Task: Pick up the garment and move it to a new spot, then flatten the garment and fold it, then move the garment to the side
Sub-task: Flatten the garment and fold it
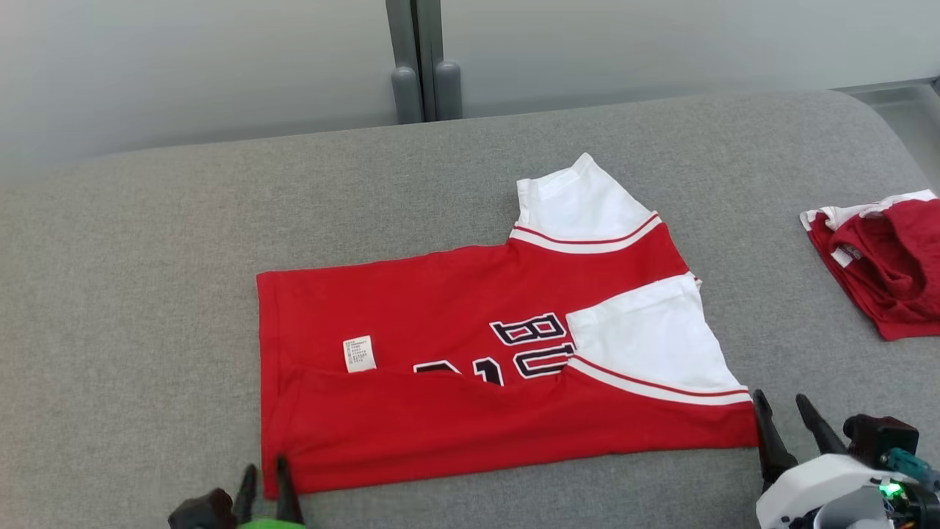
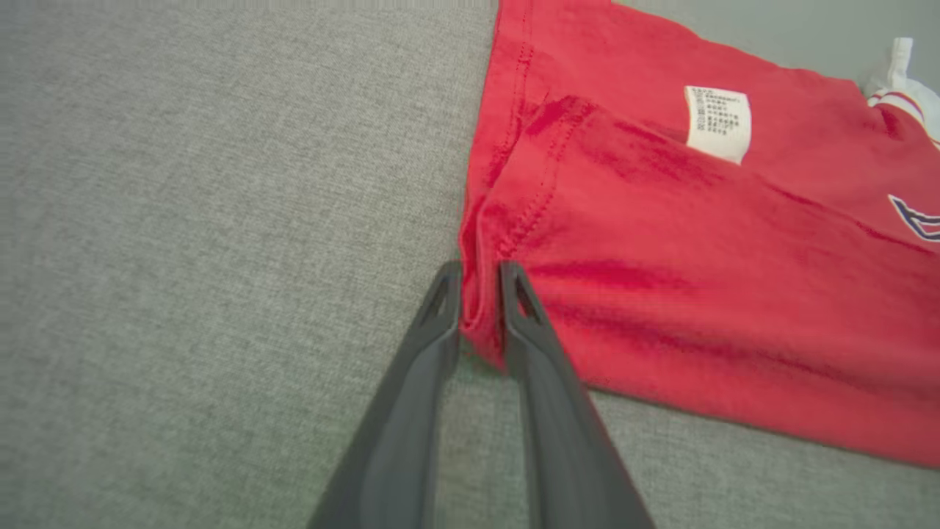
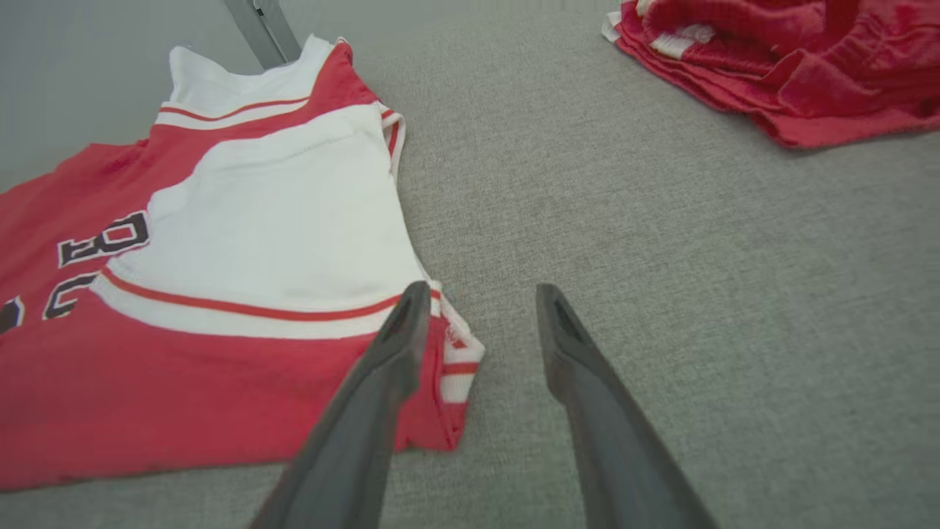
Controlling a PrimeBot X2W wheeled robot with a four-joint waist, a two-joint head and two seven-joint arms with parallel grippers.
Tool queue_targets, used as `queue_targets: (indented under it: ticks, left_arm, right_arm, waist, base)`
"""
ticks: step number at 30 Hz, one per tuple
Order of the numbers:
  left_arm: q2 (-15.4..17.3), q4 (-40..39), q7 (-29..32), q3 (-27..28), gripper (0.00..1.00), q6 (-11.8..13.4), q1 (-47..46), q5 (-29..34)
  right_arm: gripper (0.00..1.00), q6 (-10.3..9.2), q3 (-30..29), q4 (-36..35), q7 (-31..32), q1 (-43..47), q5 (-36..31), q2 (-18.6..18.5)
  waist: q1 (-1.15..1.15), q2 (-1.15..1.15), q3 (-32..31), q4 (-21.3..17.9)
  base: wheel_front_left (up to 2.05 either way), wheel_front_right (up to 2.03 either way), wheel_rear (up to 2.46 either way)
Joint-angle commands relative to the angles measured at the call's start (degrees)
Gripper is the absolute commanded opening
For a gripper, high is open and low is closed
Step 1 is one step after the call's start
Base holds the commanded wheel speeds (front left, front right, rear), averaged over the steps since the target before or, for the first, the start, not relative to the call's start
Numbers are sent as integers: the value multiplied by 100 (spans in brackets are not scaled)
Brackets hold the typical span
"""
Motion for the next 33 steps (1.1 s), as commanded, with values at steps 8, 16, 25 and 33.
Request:
queue_targets:
  ticks: [8,16,25,33]
  left_arm:
    - [41,-135,2,134,100,5,-1164,514]
    - [146,937,2,235,100,-253,-2722,862]
    - [221,2017,2,357,100,-399,-3837,884]
    - [146,2594,3,248,4,-438,-4241,988]
  right_arm:
    - [100,-10,58,-197,-9,-941,-344,-127]
    - [100,-10,395,167,-9,-2049,-578,-307]
    - [100,-10,815,587,-9,-3075,-712,-502]
    - [100,-10,1261,1089,37,-3983,-795,-605]
  waist:
    - [0,0,634,46]
    - [0,0,1230,97]
    - [0,0,1634,134]
    - [0,0,1841,231]
  base:
    - [0,0,0]
    - [0,0,0]
    - [0,0,0]
    - [0,0,0]
